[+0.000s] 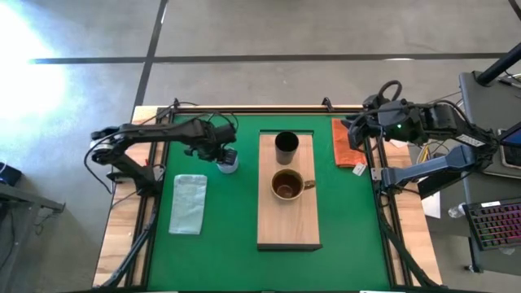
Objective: Stack small to large cups/mugs on shelf
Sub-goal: Put the blue cup on the shelf aligned with the green cup
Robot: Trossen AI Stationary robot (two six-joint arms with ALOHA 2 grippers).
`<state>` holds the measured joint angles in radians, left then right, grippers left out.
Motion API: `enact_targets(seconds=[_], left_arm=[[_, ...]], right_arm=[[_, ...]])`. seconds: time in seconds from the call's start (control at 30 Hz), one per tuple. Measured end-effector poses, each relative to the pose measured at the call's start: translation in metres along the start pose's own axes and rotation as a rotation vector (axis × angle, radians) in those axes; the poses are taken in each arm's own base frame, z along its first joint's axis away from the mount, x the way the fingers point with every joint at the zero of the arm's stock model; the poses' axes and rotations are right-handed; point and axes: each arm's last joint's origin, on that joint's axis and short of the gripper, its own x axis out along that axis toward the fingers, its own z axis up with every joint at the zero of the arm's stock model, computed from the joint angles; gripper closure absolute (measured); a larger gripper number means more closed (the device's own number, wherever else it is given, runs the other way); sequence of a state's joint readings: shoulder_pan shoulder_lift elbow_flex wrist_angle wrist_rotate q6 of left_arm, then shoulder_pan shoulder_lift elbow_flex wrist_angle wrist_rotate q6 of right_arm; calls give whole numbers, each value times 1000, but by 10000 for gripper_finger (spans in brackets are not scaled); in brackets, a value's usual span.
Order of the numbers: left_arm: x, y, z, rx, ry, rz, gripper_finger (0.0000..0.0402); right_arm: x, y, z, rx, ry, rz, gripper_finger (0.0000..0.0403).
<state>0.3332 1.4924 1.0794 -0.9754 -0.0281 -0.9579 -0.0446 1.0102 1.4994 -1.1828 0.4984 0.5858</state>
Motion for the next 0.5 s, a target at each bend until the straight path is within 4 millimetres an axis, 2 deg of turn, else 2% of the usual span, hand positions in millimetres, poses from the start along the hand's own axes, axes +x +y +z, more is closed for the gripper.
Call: enact_targets(seconds=[0.13, 0.3, 0.37, 0.5], left_arm=[[6, -2, 0, 88, 23, 11, 302], [10, -3, 2, 269, 17, 26, 373], [10, -3, 3, 381, 11, 28, 393], [9, -4, 4, 679, -11, 31, 396]], right_arm=[[-3, -2, 0, 6, -7, 4, 294], [-4, -3, 0, 11, -10, 6, 294], [-4, -3, 0, 11, -11, 6, 294], [-4, -3, 0, 16, -17, -4, 294]])
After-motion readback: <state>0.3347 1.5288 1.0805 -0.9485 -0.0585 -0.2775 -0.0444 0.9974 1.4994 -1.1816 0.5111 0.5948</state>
